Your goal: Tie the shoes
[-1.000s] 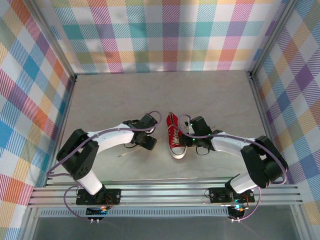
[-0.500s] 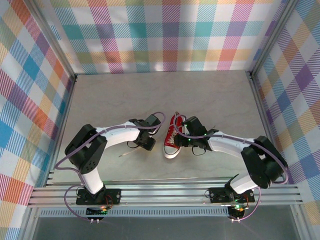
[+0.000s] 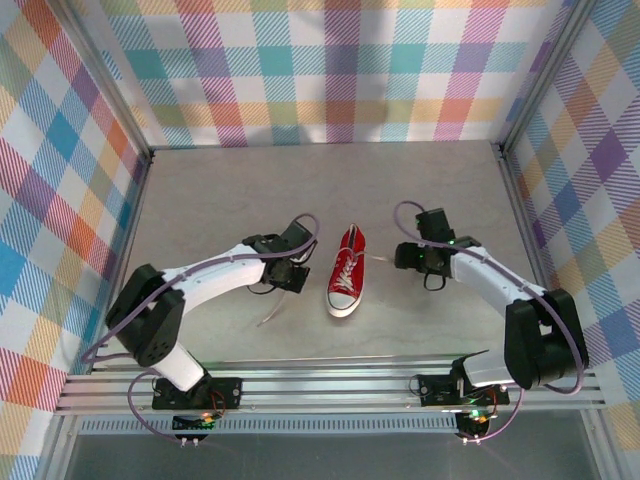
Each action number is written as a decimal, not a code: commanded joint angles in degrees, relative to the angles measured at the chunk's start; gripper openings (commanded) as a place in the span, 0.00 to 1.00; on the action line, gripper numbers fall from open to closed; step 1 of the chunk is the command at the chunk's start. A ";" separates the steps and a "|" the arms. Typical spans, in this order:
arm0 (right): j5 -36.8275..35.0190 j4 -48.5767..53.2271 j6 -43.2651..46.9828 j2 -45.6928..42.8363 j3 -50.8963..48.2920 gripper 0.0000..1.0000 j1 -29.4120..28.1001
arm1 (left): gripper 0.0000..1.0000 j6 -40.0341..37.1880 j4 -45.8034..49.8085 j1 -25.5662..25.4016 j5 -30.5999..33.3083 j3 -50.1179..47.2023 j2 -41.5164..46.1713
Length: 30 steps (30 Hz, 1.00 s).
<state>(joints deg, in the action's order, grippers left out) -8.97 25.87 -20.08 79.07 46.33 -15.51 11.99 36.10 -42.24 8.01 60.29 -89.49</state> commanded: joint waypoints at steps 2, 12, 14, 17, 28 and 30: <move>-1.22 6.29 1.29 1.79 2.76 0.76 3.70 | 0.02 -0.65 3.42 -0.67 -0.92 3.77 4.74; 1.35 4.08 0.12 11.23 5.87 0.71 5.22 | 0.01 0.79 2.26 -2.94 -4.95 9.81 10.91; 2.21 4.25 0.12 12.66 7.08 0.64 5.22 | 0.02 1.79 0.79 -3.18 -6.89 10.27 12.06; 4.18 3.84 -0.26 12.97 7.31 0.50 5.22 | 0.01 3.73 -2.26 -3.26 -9.00 10.28 13.64; 6.41 5.89 0.58 6.36 6.38 0.33 5.22 | 0.00 6.91 -10.76 -3.27 -12.04 10.54 16.41; 6.98 6.29 -0.22 4.62 5.72 0.42 5.22 | 0.00 6.90 -11.04 -3.26 -12.05 10.71 16.20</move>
<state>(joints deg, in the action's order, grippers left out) -3.36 30.30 -19.68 87.02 52.49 -10.50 17.78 27.40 -44.86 -2.76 69.28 -74.39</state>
